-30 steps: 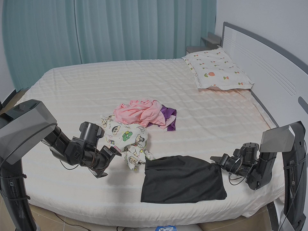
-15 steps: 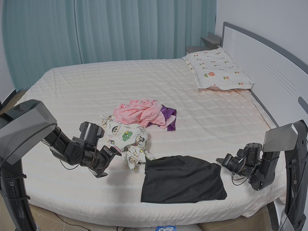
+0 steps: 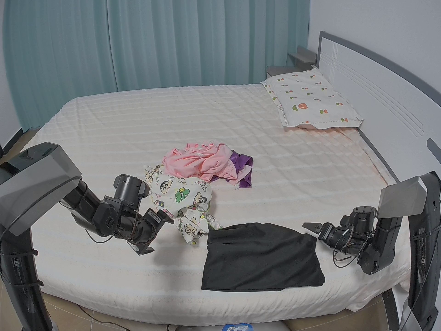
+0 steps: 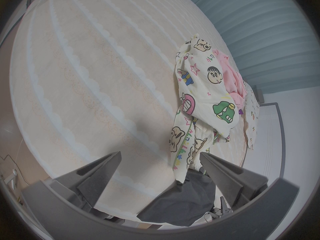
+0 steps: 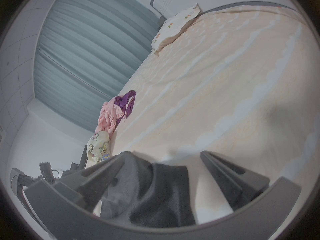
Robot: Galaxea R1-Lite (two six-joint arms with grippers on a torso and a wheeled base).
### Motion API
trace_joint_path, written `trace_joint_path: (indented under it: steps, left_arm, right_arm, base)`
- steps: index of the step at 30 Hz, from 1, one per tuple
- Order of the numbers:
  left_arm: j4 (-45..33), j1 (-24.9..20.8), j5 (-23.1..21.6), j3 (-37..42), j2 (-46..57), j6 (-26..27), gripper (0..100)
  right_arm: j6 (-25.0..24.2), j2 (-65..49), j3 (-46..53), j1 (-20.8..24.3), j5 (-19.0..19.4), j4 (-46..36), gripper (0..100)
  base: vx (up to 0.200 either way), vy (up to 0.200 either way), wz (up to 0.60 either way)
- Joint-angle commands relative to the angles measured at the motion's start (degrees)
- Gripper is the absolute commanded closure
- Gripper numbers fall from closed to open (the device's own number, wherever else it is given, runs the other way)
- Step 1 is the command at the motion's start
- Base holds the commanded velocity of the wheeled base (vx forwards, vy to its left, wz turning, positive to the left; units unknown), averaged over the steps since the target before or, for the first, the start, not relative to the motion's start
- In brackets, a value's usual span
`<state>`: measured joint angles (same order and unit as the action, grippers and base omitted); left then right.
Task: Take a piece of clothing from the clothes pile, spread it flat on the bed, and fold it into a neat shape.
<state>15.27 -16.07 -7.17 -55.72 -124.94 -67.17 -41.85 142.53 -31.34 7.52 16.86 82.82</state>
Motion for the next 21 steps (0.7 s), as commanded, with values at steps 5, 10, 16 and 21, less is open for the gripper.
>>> trace_joint_path:
  steps: [5,10,16,21]
  left_arm:
    - [0.0,0.0,0.0,0.1,0.0,-0.1,0]
    - [0.0,0.1,0.0,0.0,0.0,-0.1,0]
    - [0.0,0.0,0.0,0.0,0.0,-0.1,0]
    - [0.0,0.0,0.0,0.1,0.0,-0.1,0]
  right_arm:
    - [-0.3,-0.5,0.5,0.5,0.0,0.4,100]
    - [-0.2,-2.4,0.9,-1.2,-0.2,0.3,100]
    - [0.2,-3.4,1.9,-2.5,-0.2,0.5,100]
    - [2.0,-3.3,2.3,-2.6,-0.3,0.1,100]
  base:
    - [0.0,0.0,0.0]
    - [0.0,0.0,0.0]
    - [0.0,0.0,0.0]
    - [0.0,0.0,0.0]
